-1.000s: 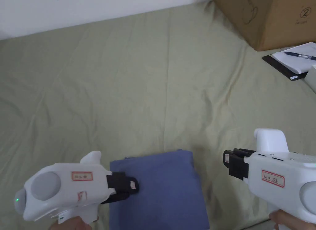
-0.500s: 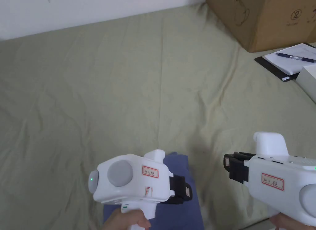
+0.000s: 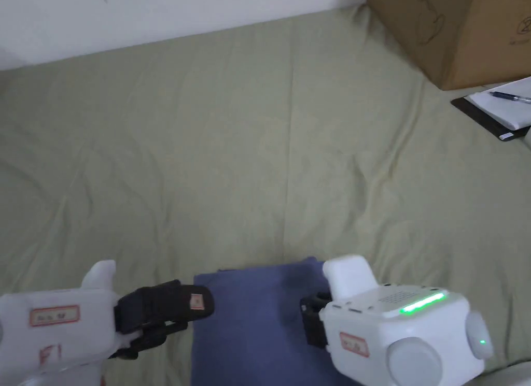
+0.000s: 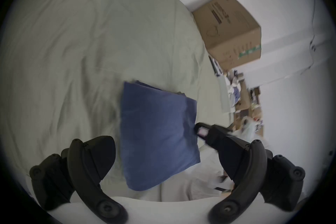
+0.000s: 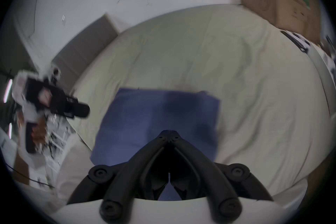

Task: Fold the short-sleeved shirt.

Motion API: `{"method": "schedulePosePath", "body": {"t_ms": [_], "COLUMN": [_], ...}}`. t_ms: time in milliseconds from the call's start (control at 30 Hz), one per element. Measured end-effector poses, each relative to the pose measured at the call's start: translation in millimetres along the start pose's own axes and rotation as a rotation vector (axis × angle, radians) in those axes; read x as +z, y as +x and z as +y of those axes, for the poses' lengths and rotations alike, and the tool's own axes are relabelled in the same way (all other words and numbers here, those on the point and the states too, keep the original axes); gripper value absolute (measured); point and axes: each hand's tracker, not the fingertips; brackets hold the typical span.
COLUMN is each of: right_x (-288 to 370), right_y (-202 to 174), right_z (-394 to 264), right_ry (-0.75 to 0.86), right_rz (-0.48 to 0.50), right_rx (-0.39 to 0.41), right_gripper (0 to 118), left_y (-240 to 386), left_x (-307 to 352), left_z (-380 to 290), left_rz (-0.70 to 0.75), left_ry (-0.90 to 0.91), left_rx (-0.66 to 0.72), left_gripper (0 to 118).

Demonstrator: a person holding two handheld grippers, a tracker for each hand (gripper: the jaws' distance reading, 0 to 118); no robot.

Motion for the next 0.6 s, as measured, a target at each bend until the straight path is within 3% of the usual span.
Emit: {"method": "schedulePosePath", "body": {"t_ms": [67, 133, 200, 300, 500, 567, 600], "right_x": [-21.5, -27.9, -21.9, -18.3, -21.4, -21.9, -22.0], "right_y": [-5.5, -1.8, 5.1, 11.0, 12.1, 13.3, 13.9], "right_z": [-5.3, -10.2, -10.1, -10.8, -12.8, -12.8, -12.4], "right_ry": [-0.048, -0.048, -0.032, -0.036, -0.031, -0.033, -0.034], "right_rz": [-0.047, -0.052, -0.021, -0.017, -0.008, -0.002, 0.001], "right_rx": [0.048, 0.023, -0.024, -0.023, -0.026, -0.026, -0.029], "right_gripper": [0, 0, 0, 0, 0, 0, 0], "left_y": [-22.9, -39.1, -50.5, -64.2, -56.1, -65.7, -64.2], "left_x": [1.0, -6.8, -20.2, -49.0, -83.6, -93.1, -97.2], "left_z": [1.4, 1.0, 2.5, 3.7, 9.6, 17.6, 18.8], "left_rz": [-0.1, -0.099, -0.1, -0.105, -0.274, -0.267, -0.28], "left_ry": [0.004, -0.011, -0.057, -0.153, -0.212, -0.245, -0.243], "left_rx": [0.086, 0.159, 0.156, 0.127, 0.066, 0.082, 0.091], "left_gripper": [114, 114, 114, 114, 114, 105, 84]}}
